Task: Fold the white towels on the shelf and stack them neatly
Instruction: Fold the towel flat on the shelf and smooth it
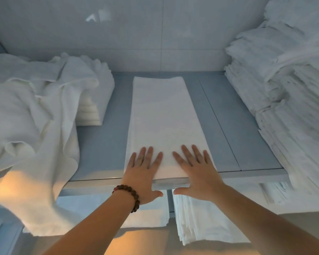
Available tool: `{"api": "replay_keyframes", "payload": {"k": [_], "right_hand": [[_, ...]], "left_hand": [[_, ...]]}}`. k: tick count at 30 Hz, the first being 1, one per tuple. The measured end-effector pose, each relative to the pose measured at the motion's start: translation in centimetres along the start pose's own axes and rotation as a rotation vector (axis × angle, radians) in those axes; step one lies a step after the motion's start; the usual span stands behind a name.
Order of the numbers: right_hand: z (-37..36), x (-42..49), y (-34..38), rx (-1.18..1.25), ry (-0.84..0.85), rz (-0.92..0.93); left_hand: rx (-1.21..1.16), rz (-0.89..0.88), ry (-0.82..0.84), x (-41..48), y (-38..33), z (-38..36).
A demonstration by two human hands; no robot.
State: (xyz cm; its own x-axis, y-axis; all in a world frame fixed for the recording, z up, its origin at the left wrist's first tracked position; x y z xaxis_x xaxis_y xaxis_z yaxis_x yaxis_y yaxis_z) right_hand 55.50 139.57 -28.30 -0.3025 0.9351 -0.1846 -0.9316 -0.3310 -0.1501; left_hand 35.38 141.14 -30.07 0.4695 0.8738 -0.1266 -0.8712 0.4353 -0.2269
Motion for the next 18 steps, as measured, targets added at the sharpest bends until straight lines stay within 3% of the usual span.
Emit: {"api": "replay_keyframes", "payload": {"k": [6,18], "right_hand": [[0.1,-2.3,0.8,-0.041,-0.023,-0.056],[1.7,-9.6,2.4,0.004,0.074,-0.071]], "left_hand": [[0.074,0.054,-0.017,-1.9,-1.6,0.0],[0.004,0.046,0.122,-8.7,-4.7,2.1]]}}
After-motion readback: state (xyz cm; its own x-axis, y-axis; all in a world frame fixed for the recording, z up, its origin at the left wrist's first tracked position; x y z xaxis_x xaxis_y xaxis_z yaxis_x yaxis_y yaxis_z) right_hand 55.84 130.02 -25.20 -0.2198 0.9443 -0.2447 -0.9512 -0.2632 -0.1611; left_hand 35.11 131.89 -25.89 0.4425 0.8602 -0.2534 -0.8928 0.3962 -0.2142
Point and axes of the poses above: each hand's wrist, its own x-axis towards the middle knuckle, its own z-axis out of the back of the hand, y = z × x, the point moved 2 cm from there along x, towards the middle knuckle, and after that the axes turned 11 degrees about -x, right-handed, at the moved point
